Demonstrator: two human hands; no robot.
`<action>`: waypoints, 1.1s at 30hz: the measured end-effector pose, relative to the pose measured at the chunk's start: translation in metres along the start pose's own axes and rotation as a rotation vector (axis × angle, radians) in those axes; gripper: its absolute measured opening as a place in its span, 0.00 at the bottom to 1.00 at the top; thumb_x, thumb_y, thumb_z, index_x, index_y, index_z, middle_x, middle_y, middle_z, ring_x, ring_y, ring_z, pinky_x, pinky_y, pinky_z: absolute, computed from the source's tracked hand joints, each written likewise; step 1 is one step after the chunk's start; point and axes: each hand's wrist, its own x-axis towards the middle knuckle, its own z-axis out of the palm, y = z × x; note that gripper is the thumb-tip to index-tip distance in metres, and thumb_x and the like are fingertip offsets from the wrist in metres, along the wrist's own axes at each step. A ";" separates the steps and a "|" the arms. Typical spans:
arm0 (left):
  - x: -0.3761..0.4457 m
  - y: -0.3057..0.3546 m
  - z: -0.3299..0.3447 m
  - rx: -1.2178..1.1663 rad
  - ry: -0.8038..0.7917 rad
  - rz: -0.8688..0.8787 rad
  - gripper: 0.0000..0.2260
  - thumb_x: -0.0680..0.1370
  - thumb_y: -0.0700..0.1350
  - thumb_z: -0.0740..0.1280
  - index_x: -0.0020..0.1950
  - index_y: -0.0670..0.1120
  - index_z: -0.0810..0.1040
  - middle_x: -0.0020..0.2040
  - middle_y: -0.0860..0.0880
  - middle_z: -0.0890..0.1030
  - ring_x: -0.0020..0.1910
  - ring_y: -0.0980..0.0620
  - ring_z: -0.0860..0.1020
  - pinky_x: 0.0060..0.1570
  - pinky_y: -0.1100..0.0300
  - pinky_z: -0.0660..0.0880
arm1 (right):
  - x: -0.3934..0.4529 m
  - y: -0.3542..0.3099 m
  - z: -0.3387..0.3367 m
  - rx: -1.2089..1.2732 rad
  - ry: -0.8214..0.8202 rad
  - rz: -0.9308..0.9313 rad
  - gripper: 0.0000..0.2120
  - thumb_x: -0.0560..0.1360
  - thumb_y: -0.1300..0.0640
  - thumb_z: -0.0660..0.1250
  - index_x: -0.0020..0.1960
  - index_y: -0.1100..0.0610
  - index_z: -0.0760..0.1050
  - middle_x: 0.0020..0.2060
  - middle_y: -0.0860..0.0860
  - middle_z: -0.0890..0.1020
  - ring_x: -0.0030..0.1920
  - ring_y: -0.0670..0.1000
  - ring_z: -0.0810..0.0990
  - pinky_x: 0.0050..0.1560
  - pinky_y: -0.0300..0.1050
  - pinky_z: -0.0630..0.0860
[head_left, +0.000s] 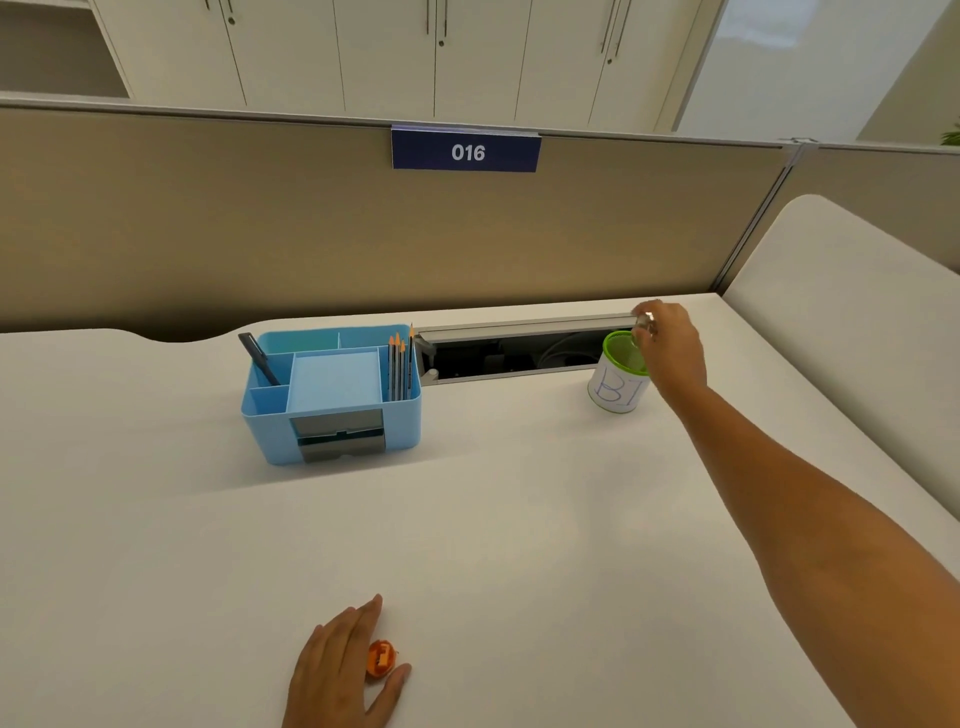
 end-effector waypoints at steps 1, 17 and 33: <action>0.003 0.000 -0.002 -0.012 -0.007 0.001 0.40 0.73 0.68 0.38 0.49 0.42 0.80 0.40 0.45 0.86 0.37 0.45 0.84 0.35 0.50 0.80 | -0.001 -0.001 0.000 -0.041 -0.004 -0.039 0.11 0.76 0.63 0.59 0.57 0.58 0.74 0.58 0.60 0.75 0.51 0.60 0.76 0.46 0.46 0.71; 0.017 -0.007 0.011 -0.225 -0.034 -0.129 0.40 0.69 0.67 0.62 0.72 0.51 0.46 0.74 0.53 0.57 0.72 0.54 0.57 0.72 0.58 0.50 | 0.000 -0.014 -0.012 -0.009 0.073 -0.036 0.11 0.75 0.62 0.63 0.56 0.58 0.75 0.55 0.59 0.77 0.50 0.61 0.78 0.49 0.48 0.74; -0.009 -0.001 0.022 -0.454 0.331 -0.013 0.14 0.66 0.48 0.75 0.48 0.46 0.78 0.58 0.49 0.77 0.59 0.46 0.73 0.63 0.50 0.68 | -0.239 -0.124 0.022 1.337 -0.128 0.724 0.13 0.72 0.61 0.70 0.55 0.53 0.76 0.52 0.55 0.80 0.52 0.53 0.82 0.50 0.41 0.81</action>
